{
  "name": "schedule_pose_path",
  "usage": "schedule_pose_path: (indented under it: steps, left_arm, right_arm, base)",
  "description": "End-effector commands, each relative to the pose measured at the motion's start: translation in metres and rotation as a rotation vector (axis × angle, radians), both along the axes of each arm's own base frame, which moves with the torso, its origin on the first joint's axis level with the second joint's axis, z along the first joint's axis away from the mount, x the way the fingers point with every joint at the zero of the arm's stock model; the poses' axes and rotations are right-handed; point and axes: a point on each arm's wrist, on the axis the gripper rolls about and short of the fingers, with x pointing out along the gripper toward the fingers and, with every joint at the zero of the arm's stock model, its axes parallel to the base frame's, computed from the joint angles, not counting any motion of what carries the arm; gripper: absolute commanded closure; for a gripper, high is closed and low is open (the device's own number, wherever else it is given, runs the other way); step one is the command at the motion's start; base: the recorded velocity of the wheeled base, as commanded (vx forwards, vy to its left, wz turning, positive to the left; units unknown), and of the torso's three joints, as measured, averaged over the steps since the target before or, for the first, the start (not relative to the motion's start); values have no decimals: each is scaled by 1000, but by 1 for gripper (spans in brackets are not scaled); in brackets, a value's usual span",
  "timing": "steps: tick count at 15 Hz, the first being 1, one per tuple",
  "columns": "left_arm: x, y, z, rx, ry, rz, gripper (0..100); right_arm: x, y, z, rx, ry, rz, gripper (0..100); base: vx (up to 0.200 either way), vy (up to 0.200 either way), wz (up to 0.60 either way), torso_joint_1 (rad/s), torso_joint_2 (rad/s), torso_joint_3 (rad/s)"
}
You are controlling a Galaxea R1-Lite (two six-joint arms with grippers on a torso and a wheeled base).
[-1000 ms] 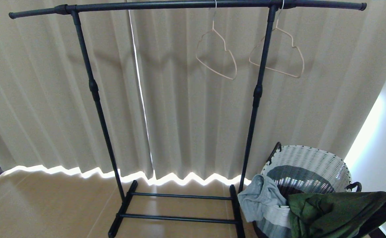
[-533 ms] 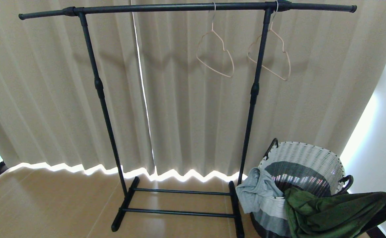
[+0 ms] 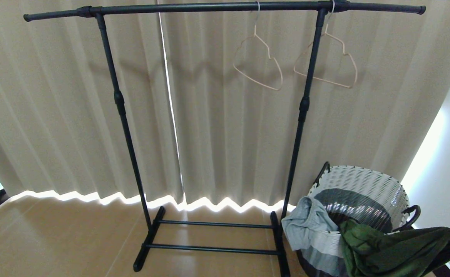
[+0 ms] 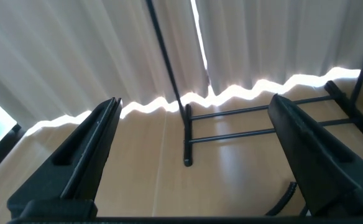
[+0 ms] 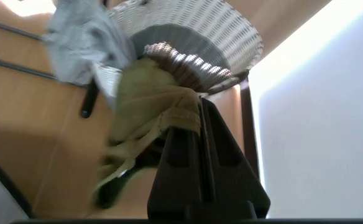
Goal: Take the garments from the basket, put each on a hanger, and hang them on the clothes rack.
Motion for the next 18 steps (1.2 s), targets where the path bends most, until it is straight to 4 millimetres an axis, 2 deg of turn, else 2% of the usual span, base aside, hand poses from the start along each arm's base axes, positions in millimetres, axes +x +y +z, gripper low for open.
schedule_pose_path:
  steps: [1,11,15,17,18]
  left_arm:
    - [0,0,0,4,0,0,0]
    - [0,0,0,86,-7,-21,0]
    - [0,-3,1,60,-17,-131,0]
    - [0,-3,4,44,-40,-153,0]
    - [-1,-5,12,6,-106,-214,0]
  right_arm:
    - [0,0,-1,2,4,3,100]
    - [2,3,-2,53,16,106,100]
    - [2,5,0,90,1,188,100]
    - [5,5,9,87,-34,192,100]
    - [9,5,21,83,-76,195,100]
  base:
    - [0,0,0,0,0,0]
    - [0,0,0,0,0,0]
    - [0,0,0,0,0,0]
    - [0,0,0,0,0,0]
    - [0,0,0,0,0,0]
